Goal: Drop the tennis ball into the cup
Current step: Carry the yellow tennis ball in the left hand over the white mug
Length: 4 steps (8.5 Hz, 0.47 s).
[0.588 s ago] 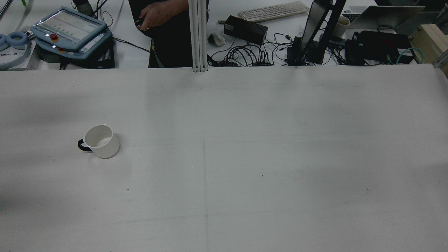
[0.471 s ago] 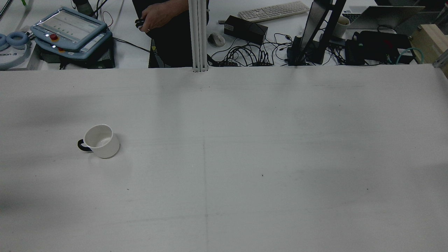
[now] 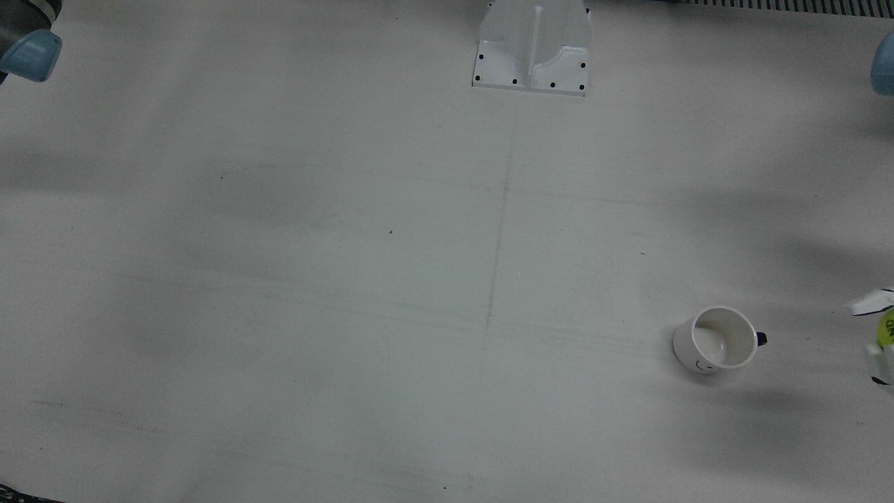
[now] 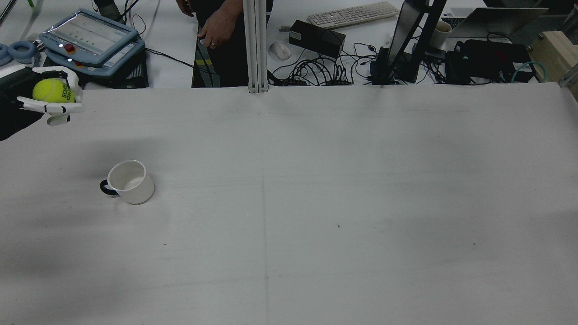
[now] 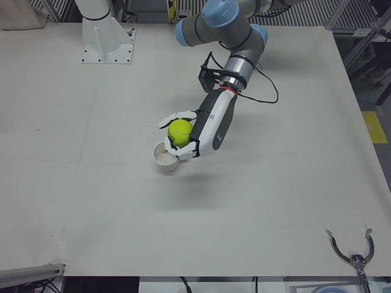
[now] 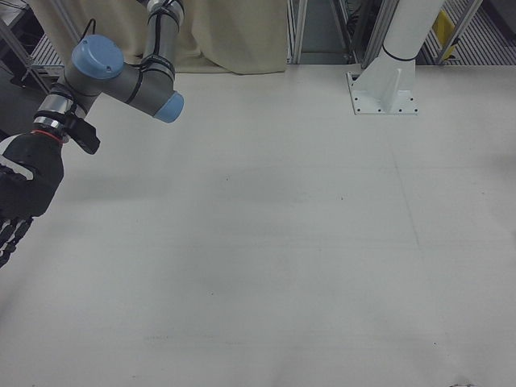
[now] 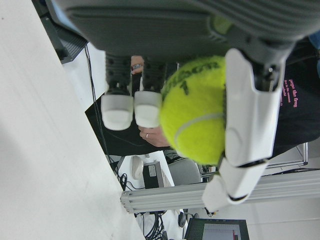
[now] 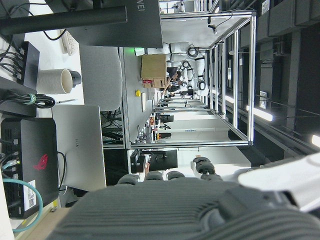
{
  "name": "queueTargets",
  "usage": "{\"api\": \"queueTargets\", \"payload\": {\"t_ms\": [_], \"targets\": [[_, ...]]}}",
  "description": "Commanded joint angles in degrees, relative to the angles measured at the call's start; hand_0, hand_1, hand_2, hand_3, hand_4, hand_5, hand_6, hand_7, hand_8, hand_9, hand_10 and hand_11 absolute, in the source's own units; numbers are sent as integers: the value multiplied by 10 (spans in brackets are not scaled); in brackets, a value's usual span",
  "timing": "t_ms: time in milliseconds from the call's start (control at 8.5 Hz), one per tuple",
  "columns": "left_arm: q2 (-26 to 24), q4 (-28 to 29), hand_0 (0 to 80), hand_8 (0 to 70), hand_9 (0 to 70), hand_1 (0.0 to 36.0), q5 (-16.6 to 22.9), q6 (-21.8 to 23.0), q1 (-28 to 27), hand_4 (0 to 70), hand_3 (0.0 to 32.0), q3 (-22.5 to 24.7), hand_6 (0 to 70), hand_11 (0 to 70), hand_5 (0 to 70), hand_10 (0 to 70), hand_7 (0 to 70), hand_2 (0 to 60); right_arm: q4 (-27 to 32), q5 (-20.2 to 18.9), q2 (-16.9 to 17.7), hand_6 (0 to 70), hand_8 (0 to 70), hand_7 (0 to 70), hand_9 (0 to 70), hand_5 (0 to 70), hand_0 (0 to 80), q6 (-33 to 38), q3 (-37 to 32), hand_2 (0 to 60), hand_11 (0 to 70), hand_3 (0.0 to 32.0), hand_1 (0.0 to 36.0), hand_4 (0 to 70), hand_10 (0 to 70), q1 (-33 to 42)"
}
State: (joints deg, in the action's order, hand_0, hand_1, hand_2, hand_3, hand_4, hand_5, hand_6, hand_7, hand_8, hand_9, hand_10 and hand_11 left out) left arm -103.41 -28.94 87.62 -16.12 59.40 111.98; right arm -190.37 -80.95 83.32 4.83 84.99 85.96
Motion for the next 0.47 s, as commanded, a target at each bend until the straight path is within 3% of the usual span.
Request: {"api": "queueTargets", "payload": {"t_ms": [0,118,235,353], "targets": [[0,9,599,700,700,360,-42,-1,-87,700,0,-16,700,700,555,631,700,600,0,0,0,0,0,0,0,0,0,0,0,0,0,0,0,0,0,0],[2,9,598,700,700,360,-61,-1,-110,700,0,-17,700,700,570,627,700,600,0,0,0,0,0,0,0,0,0,0,0,0,0,0,0,0,0,0],[4,10,598,700,700,360,-68,0,-111,700,0,-18,700,700,631,620,700,600,0,0,0,0,0,0,0,0,0,0,0,0,0,0,0,0,0,0],[6,11,599,700,700,360,-68,1,-110,700,0,-18,700,700,631,618,700,600,0,0,0,0,0,0,0,0,0,0,0,0,0,0,0,0,0,0]]}}
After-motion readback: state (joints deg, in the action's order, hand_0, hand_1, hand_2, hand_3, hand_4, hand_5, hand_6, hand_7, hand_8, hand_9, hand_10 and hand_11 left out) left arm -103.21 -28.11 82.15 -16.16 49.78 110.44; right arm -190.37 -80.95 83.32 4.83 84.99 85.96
